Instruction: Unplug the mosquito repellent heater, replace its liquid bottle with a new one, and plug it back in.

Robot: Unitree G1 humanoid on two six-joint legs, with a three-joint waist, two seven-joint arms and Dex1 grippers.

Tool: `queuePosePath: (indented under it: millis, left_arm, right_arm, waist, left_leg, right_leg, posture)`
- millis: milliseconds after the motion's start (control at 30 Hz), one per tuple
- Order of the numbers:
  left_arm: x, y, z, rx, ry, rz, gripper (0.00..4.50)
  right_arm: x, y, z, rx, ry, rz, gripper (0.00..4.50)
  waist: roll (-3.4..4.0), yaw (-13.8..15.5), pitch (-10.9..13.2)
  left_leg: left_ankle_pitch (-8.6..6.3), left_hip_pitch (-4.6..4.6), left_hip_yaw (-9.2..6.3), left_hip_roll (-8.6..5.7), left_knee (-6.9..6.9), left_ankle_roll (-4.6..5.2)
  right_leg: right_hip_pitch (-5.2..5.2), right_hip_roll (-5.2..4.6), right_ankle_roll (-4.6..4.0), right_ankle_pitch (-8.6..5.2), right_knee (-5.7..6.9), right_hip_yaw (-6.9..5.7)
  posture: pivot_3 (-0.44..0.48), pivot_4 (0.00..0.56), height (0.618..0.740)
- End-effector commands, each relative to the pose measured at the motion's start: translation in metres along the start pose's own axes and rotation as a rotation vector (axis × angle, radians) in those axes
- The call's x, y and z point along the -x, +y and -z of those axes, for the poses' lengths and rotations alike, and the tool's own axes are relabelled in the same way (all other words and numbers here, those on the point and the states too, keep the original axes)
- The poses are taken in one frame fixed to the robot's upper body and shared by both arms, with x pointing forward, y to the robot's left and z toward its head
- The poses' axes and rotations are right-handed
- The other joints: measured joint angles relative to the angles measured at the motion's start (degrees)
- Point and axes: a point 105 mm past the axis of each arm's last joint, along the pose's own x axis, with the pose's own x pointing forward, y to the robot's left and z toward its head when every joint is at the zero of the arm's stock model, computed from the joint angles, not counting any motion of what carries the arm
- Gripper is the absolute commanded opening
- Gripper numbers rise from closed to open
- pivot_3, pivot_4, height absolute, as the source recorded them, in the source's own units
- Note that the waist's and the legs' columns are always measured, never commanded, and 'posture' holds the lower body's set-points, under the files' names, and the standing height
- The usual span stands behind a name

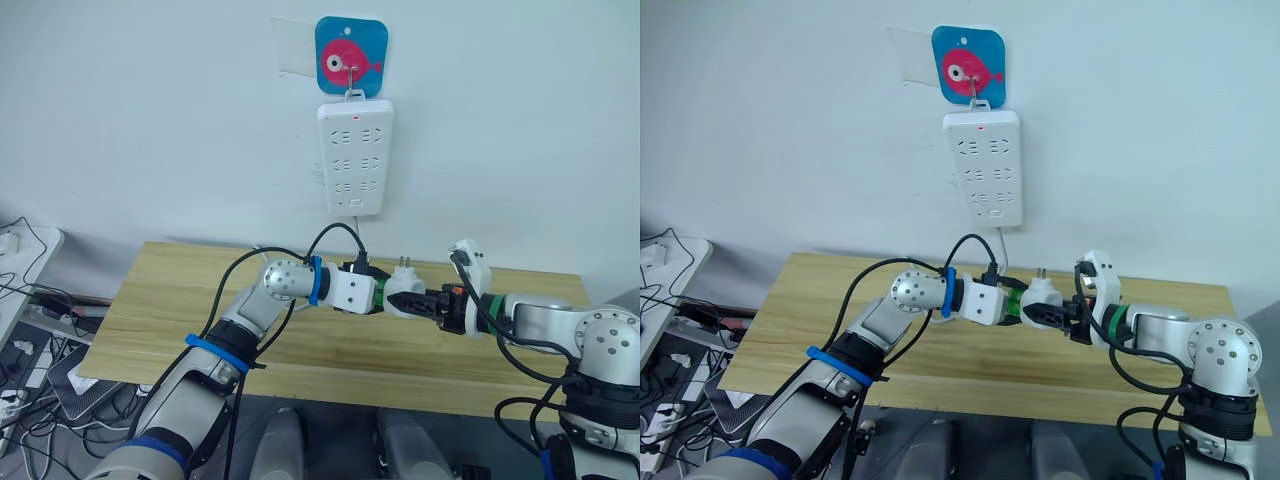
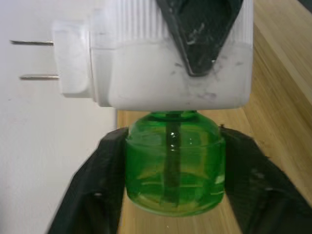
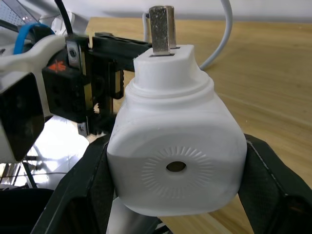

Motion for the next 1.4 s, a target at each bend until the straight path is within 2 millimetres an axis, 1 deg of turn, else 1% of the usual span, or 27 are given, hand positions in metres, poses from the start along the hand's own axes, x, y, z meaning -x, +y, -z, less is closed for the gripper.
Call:
queuePosePath:
  millis: [33, 167, 267, 300, 333, 433, 567, 700, 900, 1067, 1300, 1367, 1400]
  left_arm:
    - [-0.001, 0.001, -0.004, -0.039, 0.004, 0.004, 2.23]
    - [-0.002, 0.0, -0.005, -0.018, -0.015, -0.002, 2.23]
    - [-0.003, 0.004, -0.008, 0.039, -0.054, -0.037, 2.23]
    - [-0.003, 0.005, -0.01, 0.061, -0.074, -0.045, 2.23]
    - [-0.004, 0.006, -0.01, 0.116, -0.096, -0.067, 2.23]
    - [-0.003, 0.009, -0.013, 0.249, -0.187, -0.117, 2.23]
    - [-0.001, 0.018, -0.013, 0.489, -0.301, -0.212, 2.23]
    - [0.001, 0.026, -0.021, 0.617, -0.406, -0.269, 2.23]
    - [-0.001, 0.029, -0.035, 0.721, -0.516, -0.266, 2.23]
    - [0.0, 0.025, -0.044, 0.757, -0.569, -0.225, 2.23]
    - [0.002, 0.024, -0.048, 0.801, -0.595, -0.212, 2.23]
    - [0.002, 0.024, -0.049, 0.812, -0.596, -0.214, 2.23]
    - [0.002, 0.024, -0.049, 0.814, -0.596, -0.214, 2.23]
  right_arm:
    - [0.002, 0.007, -0.011, -0.005, -0.058, -0.031, 3.0]
    - [0.002, 0.01, -0.013, -0.011, -0.067, -0.037, 3.0]
    - [0.005, 0.015, -0.016, 0.012, -0.082, -0.053, 4.05]
    - [0.008, 0.017, -0.018, 0.045, -0.091, -0.05, 4.32]
    - [0.011, 0.019, -0.02, 0.089, -0.103, -0.034, 4.46]
    - [0.02, 0.024, -0.02, 0.188, -0.158, -0.005, 4.46]
    - [0.03, 0.026, -0.024, 0.251, -0.312, 0.033, 4.46]
    - [0.033, 0.028, -0.022, 0.284, -0.407, 0.065, 4.46]
    - [0.026, 0.03, -0.031, 0.292, -0.54, 0.097, 4.46]
    - [0.019, 0.035, -0.035, 0.279, -0.587, 0.084, 4.46]
    - [0.014, 0.036, -0.039, 0.252, -0.626, 0.08, 4.46]
    - [0.014, 0.035, -0.04, 0.23, -0.638, 0.075, 4.1]
    - [0.014, 0.036, -0.04, 0.225, -0.64, 0.073, 3.78]
  waist:
    - [0.0, 0.0, 0.0]
    - [0.0, 0.0, 0.0]
    - [0.0, 0.0, 0.0]
    - [0.0, 0.0, 0.0]
    - [0.01, 0.0, 0.0]
    - [0.0, 0.0, 0.0]
    - [0.0, 0.0, 0.0]
    - [0.01, -0.3, 0.0]
    - [0.04, -1.0, 0.0]
    - [0.05, -1.4, 0.0]
    - [0.05, -1.4, 0.0]
    - [0.05, -1.4, 0.0]
    - [0.05, -1.4, 0.0]
  left_leg:
    - [0.0, 0.0, 0.0, 0.0, 0.0, 0.0]
    - [0.0, 0.0, 0.01, 0.0, 0.0, 0.0]
    - [0.0, -0.01, 0.0, -0.01, 0.0, 0.0]
    - [0.0, 0.0, 0.01, -0.01, 0.0, 0.0]
    - [0.0, -0.01, 0.01, -0.01, 0.0, 0.0]
    - [0.0, -0.06, -0.02, -0.01, 0.0, 0.0]
    - [0.0, -0.07, -0.11, 0.02, -0.02, 0.0]
    - [0.0, -0.06, -0.07, 0.0, 0.05, 0.0]
    - [0.01, -0.04, -0.05, 0.0, 0.05, -0.02]
    - [0.02, -0.03, -0.06, 0.01, 0.04, -0.03]
    - [0.02, -0.03, -0.06, 0.0, 0.05, -0.03]
    - [0.02, -0.02, -0.06, 0.0, 0.05, -0.03]
    - [0.02, -0.01, -0.06, 0.0, 0.05, -0.03]
  right_leg:
    - [0.0, 0.0, 0.0, 0.0, 0.0, 0.0]
    - [0.0, 0.0, 0.0, 0.0, 0.0, 0.01]
    - [0.0, 0.0, 0.0, 0.0, 0.0, 0.01]
    - [0.0, 0.0, 0.0, 0.0, -0.01, 0.01]
    - [0.0, 0.0, 0.0, 0.0, -0.01, 0.0]
    - [-0.01, 0.0, 0.01, 0.0, -0.05, -0.03]
    - [-0.01, 0.01, 0.01, -0.01, -0.08, -0.14]
    - [0.0, 0.01, 0.02, 0.0, -0.05, -0.09]
    - [0.0, 0.01, 0.04, 0.0, -0.03, -0.06]
    - [0.0, 0.01, 0.03, 0.0, -0.01, -0.06]
    - [0.0, 0.01, 0.03, 0.01, 0.0, -0.05]
    - [0.0, 0.01, 0.03, 0.01, 0.0, -0.05]
    - [0.0, 0.01, 0.03, 0.01, 0.01, -0.05]
  posture:
    - [-0.004, 0.203, 0.74]
    - [-0.008, 0.203, 0.74]
    - [-0.008, 0.203, 0.74]
    - [-0.01, 0.202, 0.74]
    - [-0.011, 0.202, 0.74]
    - [-0.016, 0.198, 0.74]
    - [-0.026, 0.195, 0.74]
    - [-0.046, 0.191, 0.74]
    - [-0.064, 0.184, 0.74]
    - [-0.069, 0.182, 0.74]
    - [-0.066, 0.185, 0.74]
    - [-0.066, 0.185, 0.74]
    - [-0.065, 0.188, 0.74]
